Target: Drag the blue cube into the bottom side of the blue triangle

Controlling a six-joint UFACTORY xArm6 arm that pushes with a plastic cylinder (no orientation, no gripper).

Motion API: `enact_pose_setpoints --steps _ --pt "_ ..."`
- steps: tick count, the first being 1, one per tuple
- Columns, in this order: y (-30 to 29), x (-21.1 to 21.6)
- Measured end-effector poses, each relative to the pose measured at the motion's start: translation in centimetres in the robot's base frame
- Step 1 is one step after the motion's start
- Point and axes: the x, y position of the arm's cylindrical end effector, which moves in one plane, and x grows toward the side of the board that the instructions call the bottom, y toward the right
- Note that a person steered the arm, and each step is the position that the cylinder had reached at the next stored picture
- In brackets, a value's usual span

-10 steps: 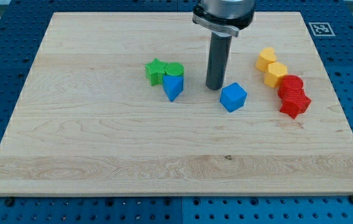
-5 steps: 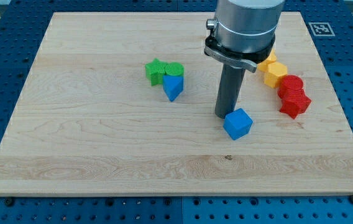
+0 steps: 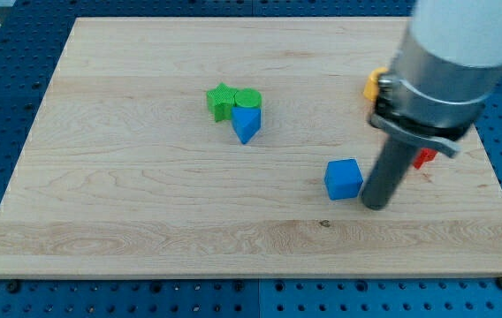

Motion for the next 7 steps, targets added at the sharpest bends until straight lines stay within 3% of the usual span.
enact_pose_setpoints --steps 1,2,4,6,7 --pt "-6.0 -2.2" --pt "-6.5 -2.3" --pt "-0.5 -1.8" --pt "0.1 -3.8" --pt "-2.4 -4.7"
